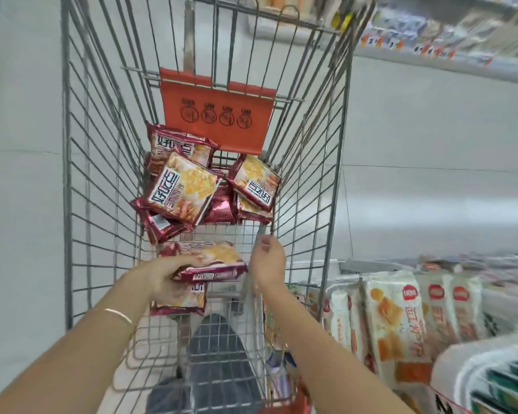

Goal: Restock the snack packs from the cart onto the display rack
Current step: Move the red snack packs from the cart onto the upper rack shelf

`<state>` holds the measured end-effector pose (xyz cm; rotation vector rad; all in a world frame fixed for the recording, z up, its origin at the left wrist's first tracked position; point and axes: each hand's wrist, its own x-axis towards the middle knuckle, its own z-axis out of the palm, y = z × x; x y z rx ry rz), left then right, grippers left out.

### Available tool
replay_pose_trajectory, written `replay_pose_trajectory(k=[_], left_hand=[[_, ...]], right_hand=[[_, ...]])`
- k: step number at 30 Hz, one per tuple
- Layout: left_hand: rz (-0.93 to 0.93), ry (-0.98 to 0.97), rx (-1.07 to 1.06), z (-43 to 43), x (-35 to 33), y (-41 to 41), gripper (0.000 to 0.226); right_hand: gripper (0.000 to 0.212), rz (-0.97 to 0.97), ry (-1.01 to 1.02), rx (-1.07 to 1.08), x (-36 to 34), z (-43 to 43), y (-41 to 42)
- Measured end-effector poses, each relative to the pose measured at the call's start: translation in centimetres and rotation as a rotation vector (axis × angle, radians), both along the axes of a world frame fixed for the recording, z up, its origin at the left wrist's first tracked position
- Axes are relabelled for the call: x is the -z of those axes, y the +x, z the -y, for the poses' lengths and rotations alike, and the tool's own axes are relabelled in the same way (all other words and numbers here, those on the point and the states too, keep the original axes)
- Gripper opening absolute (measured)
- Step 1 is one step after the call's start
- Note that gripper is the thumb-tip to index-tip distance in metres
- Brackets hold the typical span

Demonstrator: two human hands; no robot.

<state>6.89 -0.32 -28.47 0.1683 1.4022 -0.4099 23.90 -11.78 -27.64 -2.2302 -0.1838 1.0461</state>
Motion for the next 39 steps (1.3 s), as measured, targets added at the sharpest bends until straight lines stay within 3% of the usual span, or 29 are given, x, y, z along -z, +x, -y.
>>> replay_pose_trajectory(k=[2,5,8,11,15,16,18,21,23,25,28,32,34,37,39], left_hand=[[0.035,0.017,-0.042,1.0,-1.1,-0.6,0.040],[0.059,0.145,-0.032,2.3,-2.2,-1.1,0.028],[0.091,0.317,0.008,2.9,-2.1,-2.1,0.038],[0.063,0.359,-0.113,3.1,-2.0,-3.0,0.042],[0.003,0.371,-0.231,3.2,-1.2,-3.9,0.051],[-0.016,0.375,-0.244,3.2,-1.1,-4.0,0.053],[-0.068,0.416,-0.234,3.5,-0.7,-4.4,0.056],[-0.067,0.478,-0.225,3.6,-0.8,-4.8,0.060],[0.024,0.498,-0.244,3.5,-2.0,-4.5,0.064],[0.124,0.531,-0.221,3.3,-3.5,-4.1,0.072],[0.247,0.504,-0.106,2.9,-6.3,-3.8,0.093],[0.311,0.532,0.308,1.9,-11.2,-3.3,0.136],[0.317,0.602,0.476,2.0,-13.6,-3.4,0.136],[0.358,0.701,0.465,1.8,-16.4,-4.2,0.138],[0.413,0.763,0.450,2.1,-19.4,-4.8,0.149]], right_hand=[[0.030,0.027,0.053,0.000,-0.9,-2.7,0.9],[0.036,0.010,0.064,-0.189,-0.6,-7.9,1.5],[0.075,0.096,-0.003,-0.473,1.3,-13.3,1.0],[0.113,0.256,-0.138,-0.783,2.9,-16.7,-0.4],[0.111,0.488,-0.276,-1.056,2.9,-16.7,-0.6],[0.106,0.485,-0.243,-1.036,2.8,-15.8,-0.4],[0.097,0.340,-0.102,-0.765,2.4,-13.6,0.4],[0.100,-0.231,-0.035,-0.348,1.2,-9.5,2.4],[0.109,-0.587,-0.079,-0.393,0.4,-6.3,2.4],[0.116,-0.760,-0.115,-0.420,0.5,-3.7,1.7],[0.120,-0.751,-0.057,-0.336,-0.6,-1.6,1.3],[0.073,-0.730,-0.022,-0.391,-7.3,0.2,0.1],[0.071,-0.672,-0.001,-0.424,-10.3,1.3,-0.9],[0.082,-0.556,0.081,-0.379,-15.1,2.8,-2.6],[0.072,-0.460,0.154,-0.306,-19.4,4.0,-3.6]])
